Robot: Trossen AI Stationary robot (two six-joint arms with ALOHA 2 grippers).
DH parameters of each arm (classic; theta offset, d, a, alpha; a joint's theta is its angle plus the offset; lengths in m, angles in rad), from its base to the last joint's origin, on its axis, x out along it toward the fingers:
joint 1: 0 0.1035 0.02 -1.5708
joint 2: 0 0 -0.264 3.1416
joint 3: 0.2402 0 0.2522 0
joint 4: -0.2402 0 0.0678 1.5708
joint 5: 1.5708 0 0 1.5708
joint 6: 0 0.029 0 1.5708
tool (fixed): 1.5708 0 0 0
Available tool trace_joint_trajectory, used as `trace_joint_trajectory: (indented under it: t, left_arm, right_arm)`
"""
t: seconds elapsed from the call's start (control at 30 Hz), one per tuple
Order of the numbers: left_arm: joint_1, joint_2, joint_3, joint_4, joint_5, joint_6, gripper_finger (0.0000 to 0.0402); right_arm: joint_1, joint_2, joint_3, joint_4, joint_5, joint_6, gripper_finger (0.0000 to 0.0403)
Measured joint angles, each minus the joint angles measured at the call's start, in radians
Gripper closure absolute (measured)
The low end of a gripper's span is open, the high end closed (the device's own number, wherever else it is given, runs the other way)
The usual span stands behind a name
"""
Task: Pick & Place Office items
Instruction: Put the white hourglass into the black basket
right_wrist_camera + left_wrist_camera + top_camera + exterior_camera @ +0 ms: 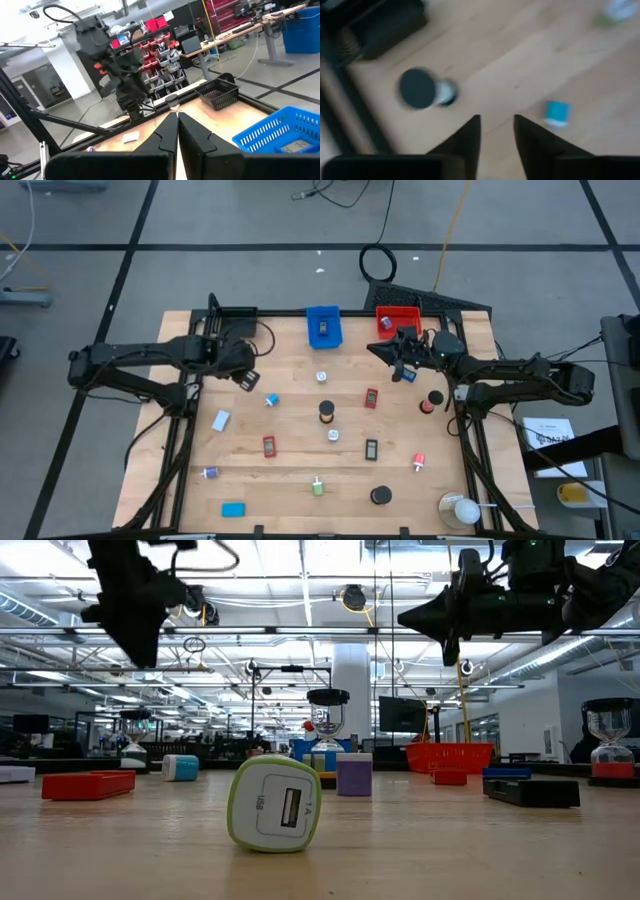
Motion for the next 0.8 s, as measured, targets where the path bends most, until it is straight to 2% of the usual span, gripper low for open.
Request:
trace_joint_trajectory:
  t: [0.27, 0.4, 0.53, 0.8]
  left_arm:
    - [0.173, 0.021, -0.002, -0.041, 0.009, 0.081, 0.0128]
    - [0.246, 0.018, -0.002, -0.035, 0.003, 0.136, 0.0083]
    - [0.298, 0.017, -0.037, 0.029, 0.032, 0.185, 0.007]
    - [0.383, 0.017, -0.174, 0.2, 0.047, 0.272, 0.009]
  right_arm:
    - [0.0, 0.0, 0.0, 0.003, 0.0, 0.0, 0.0397]
    - [0.0, 0.0, 0.0, 0.003, 0.0, -0.001, 0.0397]
    - [0.0, 0.0, 0.0, 0.003, 0.0, -0.002, 0.0397]
    - [0.0, 0.0, 0.0, 0.002, 0.0, -0.003, 0.0397]
